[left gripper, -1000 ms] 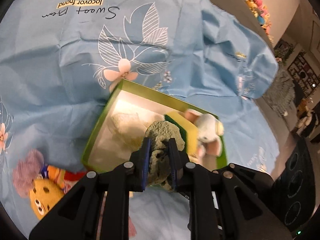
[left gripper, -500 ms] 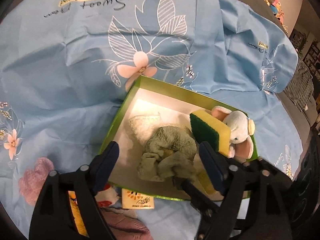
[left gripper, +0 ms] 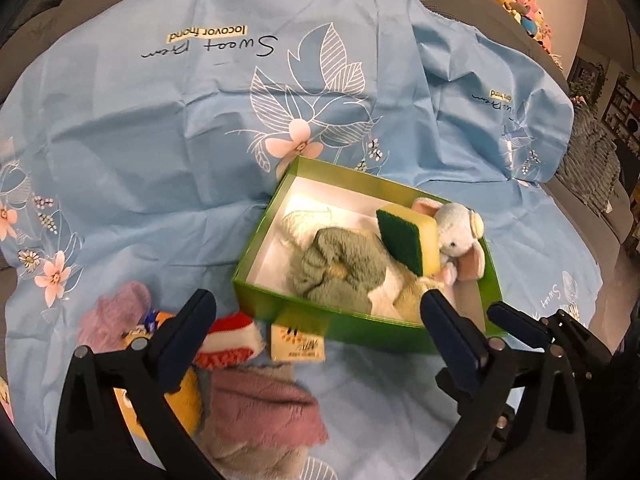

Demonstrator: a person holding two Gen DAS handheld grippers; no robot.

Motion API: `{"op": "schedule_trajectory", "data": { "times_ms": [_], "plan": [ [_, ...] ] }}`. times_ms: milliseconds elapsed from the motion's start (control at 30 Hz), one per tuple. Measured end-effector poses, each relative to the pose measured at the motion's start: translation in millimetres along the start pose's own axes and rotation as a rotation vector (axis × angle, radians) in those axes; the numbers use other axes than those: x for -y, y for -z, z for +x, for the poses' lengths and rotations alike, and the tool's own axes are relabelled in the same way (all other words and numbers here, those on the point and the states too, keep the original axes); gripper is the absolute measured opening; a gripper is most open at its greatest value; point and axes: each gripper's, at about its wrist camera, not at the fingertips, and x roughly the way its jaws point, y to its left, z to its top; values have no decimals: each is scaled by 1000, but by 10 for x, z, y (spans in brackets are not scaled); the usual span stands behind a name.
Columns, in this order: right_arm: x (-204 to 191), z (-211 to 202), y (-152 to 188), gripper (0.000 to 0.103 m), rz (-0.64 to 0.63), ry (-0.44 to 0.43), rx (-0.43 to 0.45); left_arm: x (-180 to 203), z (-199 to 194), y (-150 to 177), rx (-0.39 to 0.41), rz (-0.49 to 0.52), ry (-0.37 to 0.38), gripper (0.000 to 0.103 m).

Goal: Organize soft objects
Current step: 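Reach the right gripper to the pink-and-grey cloth and grasp it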

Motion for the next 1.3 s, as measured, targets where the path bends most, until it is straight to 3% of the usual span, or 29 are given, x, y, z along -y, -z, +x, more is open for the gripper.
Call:
{"op": "schedule_trajectory", "data": {
  "times_ms": [367, 767, 1067, 1300],
  "plan": [
    [-302, -221, 301, 67, 12, -47, -43, -226, -314, 470, -42, -54, 38, 102],
    [-572, -60, 598, 67, -6, -119, -142, -1044, -490, 1057, -101, -219, 0, 102],
    [-743, 208, 779, 68, -32, -135, -213, -1178, -295, 1480, -187, -309, 103, 102],
    [-786, 447, 851, 68, -57, -117, -243, -1186, -118, 1543, -178, -371, 154, 102]
  ]
}}
